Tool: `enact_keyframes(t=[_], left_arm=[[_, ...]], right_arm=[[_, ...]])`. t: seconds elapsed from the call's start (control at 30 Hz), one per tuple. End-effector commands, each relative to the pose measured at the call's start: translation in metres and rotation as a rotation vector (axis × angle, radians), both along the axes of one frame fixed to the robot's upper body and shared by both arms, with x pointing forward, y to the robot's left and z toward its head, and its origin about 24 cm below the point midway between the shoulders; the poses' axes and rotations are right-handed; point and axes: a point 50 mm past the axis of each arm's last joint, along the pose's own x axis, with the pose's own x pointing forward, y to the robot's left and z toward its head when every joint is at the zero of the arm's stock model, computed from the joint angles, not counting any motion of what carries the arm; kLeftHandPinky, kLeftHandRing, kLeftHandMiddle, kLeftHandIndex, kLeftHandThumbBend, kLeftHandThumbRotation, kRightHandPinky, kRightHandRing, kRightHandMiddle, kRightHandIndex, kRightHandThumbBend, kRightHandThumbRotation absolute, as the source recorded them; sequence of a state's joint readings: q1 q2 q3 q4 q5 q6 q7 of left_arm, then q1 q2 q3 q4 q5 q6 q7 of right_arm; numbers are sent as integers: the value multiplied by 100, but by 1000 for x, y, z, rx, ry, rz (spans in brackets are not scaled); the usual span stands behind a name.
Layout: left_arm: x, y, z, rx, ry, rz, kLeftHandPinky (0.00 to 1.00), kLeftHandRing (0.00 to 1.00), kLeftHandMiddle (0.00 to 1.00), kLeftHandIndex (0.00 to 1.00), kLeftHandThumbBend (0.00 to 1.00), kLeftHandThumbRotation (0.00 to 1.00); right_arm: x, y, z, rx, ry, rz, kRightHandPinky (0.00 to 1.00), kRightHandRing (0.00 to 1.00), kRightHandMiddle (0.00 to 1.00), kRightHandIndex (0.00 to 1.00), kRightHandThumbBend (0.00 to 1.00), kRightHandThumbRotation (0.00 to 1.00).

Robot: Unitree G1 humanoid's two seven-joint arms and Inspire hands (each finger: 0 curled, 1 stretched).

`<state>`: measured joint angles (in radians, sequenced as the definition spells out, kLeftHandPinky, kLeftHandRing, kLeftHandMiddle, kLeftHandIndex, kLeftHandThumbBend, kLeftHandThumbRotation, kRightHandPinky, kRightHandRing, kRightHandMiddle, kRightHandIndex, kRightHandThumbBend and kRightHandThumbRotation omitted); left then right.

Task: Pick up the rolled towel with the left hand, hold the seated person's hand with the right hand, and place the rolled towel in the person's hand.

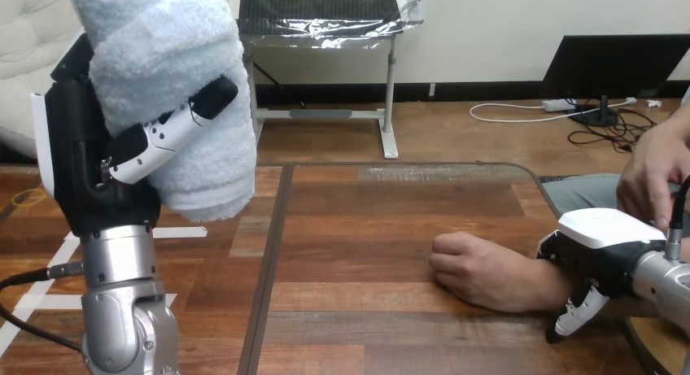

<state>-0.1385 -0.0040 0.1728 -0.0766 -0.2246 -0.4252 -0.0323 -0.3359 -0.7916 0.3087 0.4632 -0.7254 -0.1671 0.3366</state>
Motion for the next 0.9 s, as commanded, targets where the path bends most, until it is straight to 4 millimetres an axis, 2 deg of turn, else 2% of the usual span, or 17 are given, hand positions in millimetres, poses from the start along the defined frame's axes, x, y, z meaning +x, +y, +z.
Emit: enact_keyframes(t=[0.0, 0.87], left_arm=[[2, -4, 25, 23, -121, -14, 23, 28, 35, 39, 56, 0], [1, -4, 26, 20, -121, -10, 22, 28, 34, 39, 54, 0]], right_arm=[[2, 8, 4, 26, -13, 26, 51, 66, 70, 71, 92, 21], [3, 8, 3, 44, -11, 17, 49, 62, 68, 69, 92, 17]])
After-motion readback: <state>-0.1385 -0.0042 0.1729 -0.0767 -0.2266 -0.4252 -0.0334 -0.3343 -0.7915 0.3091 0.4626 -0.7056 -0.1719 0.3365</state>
